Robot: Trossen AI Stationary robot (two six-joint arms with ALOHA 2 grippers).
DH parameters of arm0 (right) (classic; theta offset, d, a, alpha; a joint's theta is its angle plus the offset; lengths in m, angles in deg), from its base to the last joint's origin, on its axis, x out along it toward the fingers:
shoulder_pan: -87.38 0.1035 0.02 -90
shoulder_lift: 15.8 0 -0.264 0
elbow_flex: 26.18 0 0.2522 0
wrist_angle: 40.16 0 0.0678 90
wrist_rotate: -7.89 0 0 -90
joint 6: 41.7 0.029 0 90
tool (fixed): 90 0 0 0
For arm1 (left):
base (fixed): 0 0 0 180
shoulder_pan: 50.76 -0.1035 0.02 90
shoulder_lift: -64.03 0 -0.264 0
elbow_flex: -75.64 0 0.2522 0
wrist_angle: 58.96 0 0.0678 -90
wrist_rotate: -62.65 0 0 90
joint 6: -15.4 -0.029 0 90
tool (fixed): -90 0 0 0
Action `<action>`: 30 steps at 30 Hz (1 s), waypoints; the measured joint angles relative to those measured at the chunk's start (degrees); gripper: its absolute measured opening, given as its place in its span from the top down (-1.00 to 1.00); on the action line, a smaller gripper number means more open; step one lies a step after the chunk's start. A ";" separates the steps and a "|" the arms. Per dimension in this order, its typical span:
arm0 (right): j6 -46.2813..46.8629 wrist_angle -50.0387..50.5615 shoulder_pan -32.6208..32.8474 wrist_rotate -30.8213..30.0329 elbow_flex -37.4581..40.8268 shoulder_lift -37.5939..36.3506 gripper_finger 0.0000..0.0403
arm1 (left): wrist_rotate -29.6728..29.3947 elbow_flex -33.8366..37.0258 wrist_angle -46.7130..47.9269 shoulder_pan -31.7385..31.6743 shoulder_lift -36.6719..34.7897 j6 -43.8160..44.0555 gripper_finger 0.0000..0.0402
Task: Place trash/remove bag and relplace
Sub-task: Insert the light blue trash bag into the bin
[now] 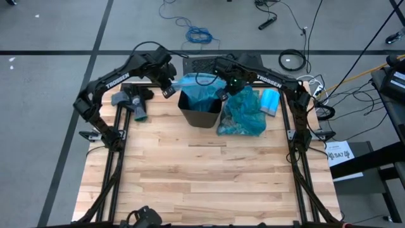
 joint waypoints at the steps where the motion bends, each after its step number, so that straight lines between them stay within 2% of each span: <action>1: 0.00 0.02 0.15 0.00 0.00 -0.08 1.00 | 0.16 0.00 0.48 0.00 -0.33 0.02 1.00; 4: 0.44 0.05 0.61 0.03 0.00 -0.93 1.00 | 1.59 0.00 3.31 0.02 -1.72 0.05 1.00; 9: 1.81 0.72 1.72 0.60 -0.02 -4.87 1.00 | 10.40 0.00 7.53 0.00 -4.25 0.00 1.00; 15: 1.40 0.76 3.19 7.71 -0.09 -9.41 1.00 | 13.50 0.00 7.78 -0.02 -6.98 -0.03 1.00; 19: 1.38 0.37 4.28 5.95 -0.07 -10.62 1.00 | 14.51 0.00 9.13 0.02 -7.26 -1.32 1.00; 22: 1.70 -2.29 4.72 1.62 -0.07 -11.75 1.00 | 14.58 0.00 7.96 0.02 -7.23 -1.49 1.00; 30: -4.99 -17.55 2.90 0.39 -0.11 -11.84 1.00 | 14.55 0.00 -2.54 -0.91 -9.12 1.21 1.00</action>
